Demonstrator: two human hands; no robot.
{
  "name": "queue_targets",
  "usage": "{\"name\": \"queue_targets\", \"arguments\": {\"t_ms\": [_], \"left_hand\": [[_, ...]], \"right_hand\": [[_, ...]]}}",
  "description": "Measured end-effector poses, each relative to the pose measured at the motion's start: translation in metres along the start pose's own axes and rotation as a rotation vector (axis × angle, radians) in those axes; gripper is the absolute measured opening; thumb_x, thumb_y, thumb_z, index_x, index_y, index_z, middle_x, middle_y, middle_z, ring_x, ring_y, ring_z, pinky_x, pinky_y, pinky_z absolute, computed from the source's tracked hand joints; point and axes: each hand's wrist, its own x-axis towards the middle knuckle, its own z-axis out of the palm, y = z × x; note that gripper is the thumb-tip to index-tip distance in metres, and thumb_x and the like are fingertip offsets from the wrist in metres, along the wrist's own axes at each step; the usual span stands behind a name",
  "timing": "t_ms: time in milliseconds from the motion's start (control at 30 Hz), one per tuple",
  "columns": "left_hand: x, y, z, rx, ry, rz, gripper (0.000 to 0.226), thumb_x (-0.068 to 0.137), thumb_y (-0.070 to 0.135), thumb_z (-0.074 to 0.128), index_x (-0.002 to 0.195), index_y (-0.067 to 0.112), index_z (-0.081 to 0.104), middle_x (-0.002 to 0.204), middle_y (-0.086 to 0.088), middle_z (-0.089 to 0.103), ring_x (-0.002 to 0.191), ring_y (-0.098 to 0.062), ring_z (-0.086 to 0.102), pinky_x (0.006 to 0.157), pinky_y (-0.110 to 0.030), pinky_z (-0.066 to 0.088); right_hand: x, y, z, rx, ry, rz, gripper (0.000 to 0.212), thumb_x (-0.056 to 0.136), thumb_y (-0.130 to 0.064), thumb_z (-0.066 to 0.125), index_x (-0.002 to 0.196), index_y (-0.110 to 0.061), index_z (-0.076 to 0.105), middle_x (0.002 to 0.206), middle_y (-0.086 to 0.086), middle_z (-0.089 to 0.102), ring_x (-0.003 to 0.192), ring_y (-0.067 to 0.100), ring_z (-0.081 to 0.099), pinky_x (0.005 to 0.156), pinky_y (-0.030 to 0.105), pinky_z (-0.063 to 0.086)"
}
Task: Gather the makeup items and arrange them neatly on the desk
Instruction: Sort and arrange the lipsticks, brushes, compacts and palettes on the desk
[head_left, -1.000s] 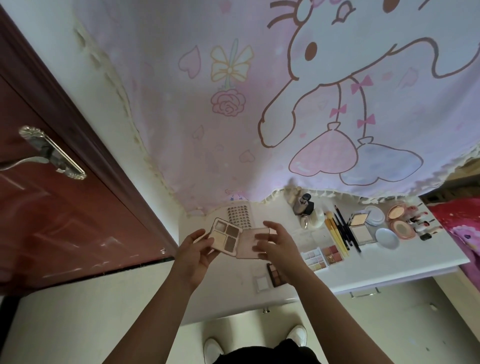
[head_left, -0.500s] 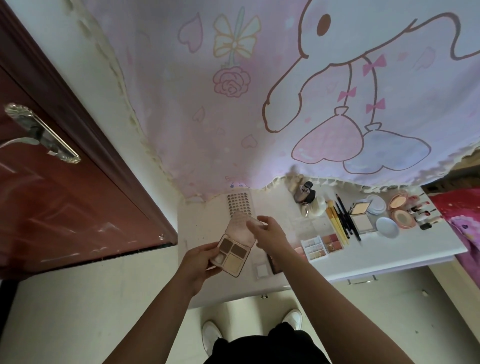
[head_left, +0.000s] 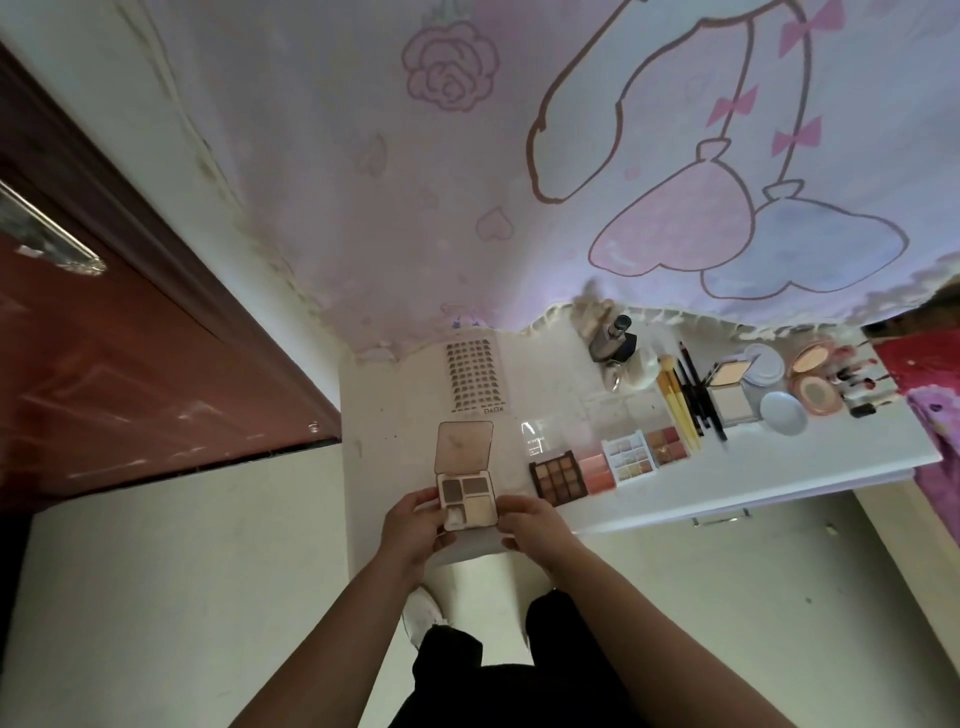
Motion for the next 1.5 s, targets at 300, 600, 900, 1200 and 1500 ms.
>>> {"name": "queue_targets", "arguments": {"t_ms": [300,600,900,1200,1500], "left_hand": [[-0.001,-0.006,0.009,0.375,0.045,0.118,0.026,0.084,0.009,0.063,0.082,0.031,0.077,0.085,0.005,0.074,0.074,-0.014,0.059,0.065,-0.027,0.045],[0.006,-0.002,0.01,0.343,-0.023,0.064,0.029,0.084,0.008,0.054,0.085,0.027,0.077,0.087,-0.003,0.068,0.081,-0.019,0.052,0.071,-0.033,0.042],[0.034,0.047,0.001,0.523,0.119,0.262,0.044,0.098,0.005,0.037,0.139,0.014,0.052,0.143,-0.005,0.051,0.131,-0.023,0.047,0.111,-0.035,0.035],[0.083,0.107,0.017,0.01,0.047,0.104,0.033,0.102,0.019,0.045,0.133,0.008,0.053,0.128,-0.011,0.057,0.121,-0.025,0.055,0.099,-0.043,0.046],[0.103,0.124,0.044,-0.041,-0.035,-0.01,0.028,0.102,0.024,0.045,0.125,0.01,0.055,0.124,-0.007,0.06,0.12,-0.022,0.054,0.104,-0.047,0.043]], "right_hand": [[0.005,0.009,-0.001,0.006,0.053,-0.008,0.041,0.091,0.003,0.049,0.081,-0.032,0.069,0.084,-0.011,0.068,0.085,0.014,0.058,0.081,0.031,0.049],[0.011,0.008,-0.009,-0.049,0.111,-0.066,0.037,0.089,-0.001,0.051,0.116,-0.019,0.068,0.1,-0.01,0.069,0.091,0.01,0.062,0.084,0.032,0.051],[0.039,-0.054,-0.03,0.083,0.262,-0.185,0.033,0.095,-0.008,0.053,0.125,-0.018,0.059,0.106,0.001,0.067,0.097,0.018,0.066,0.086,0.036,0.059],[0.097,-0.128,-0.035,0.029,0.235,-0.141,0.049,0.095,-0.005,0.044,0.144,-0.01,0.047,0.135,0.005,0.057,0.121,0.021,0.056,0.107,0.04,0.046],[0.121,-0.149,-0.023,-0.132,0.157,-0.059,0.06,0.097,-0.012,0.04,0.155,-0.012,0.023,0.157,0.008,0.033,0.136,0.024,0.041,0.093,0.029,0.04]]}}
